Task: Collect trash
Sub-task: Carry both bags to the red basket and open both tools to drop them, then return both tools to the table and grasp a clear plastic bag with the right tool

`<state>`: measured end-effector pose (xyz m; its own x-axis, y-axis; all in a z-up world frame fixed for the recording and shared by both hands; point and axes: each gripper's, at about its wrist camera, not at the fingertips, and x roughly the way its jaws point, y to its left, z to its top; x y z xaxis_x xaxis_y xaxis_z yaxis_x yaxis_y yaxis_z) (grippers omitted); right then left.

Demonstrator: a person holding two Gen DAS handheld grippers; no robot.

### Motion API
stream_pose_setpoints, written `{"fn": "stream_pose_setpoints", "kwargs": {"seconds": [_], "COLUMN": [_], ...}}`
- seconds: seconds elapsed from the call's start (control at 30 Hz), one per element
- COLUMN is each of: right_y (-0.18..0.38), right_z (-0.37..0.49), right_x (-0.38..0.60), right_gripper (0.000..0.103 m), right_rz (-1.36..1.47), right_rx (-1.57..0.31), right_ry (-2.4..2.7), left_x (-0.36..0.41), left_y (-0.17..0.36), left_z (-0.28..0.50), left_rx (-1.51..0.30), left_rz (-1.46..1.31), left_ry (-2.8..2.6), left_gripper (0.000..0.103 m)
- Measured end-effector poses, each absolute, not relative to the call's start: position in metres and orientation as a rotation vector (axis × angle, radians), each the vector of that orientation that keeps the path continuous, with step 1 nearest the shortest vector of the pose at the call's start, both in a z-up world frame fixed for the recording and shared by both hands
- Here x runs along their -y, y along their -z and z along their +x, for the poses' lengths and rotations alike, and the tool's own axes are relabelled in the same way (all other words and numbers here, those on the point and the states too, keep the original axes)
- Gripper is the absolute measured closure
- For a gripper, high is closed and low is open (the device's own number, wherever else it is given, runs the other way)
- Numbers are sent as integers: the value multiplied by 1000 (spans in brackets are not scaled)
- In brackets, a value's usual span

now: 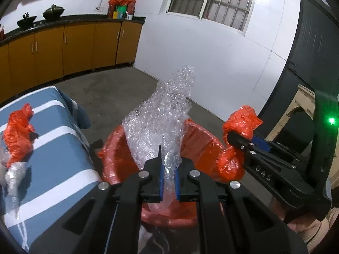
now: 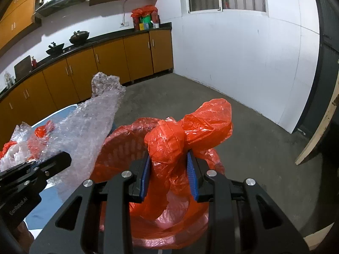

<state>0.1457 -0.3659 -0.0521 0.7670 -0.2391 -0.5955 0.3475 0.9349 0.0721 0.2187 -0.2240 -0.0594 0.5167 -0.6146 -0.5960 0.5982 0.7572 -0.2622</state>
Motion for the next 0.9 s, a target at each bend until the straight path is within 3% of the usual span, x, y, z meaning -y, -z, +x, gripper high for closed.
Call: {"fn": "stream_pose_setpoints", "kwargs": {"seconds": [0.27, 0.63, 0.73, 0.9], "right_y": [55, 58, 55, 51], "right_z": [152, 148, 148, 146], "right_x": [371, 372, 370, 363], "right_gripper": [68, 51, 45, 45], "right_rz": [196, 205, 200, 186], "right_rx": [-630, -632, -626, -619], "right_ry": [290, 268, 269, 271], "left_x": [237, 217, 203, 176], "left_y": [76, 80, 79, 75], "left_z": [225, 228, 230, 230], "left_rx": [-766, -770, -766, -750], "left_rz": [-9, -23, -37, -67], "left_ry": [742, 664, 627, 565], "left_gripper": [92, 72, 71, 69]}}
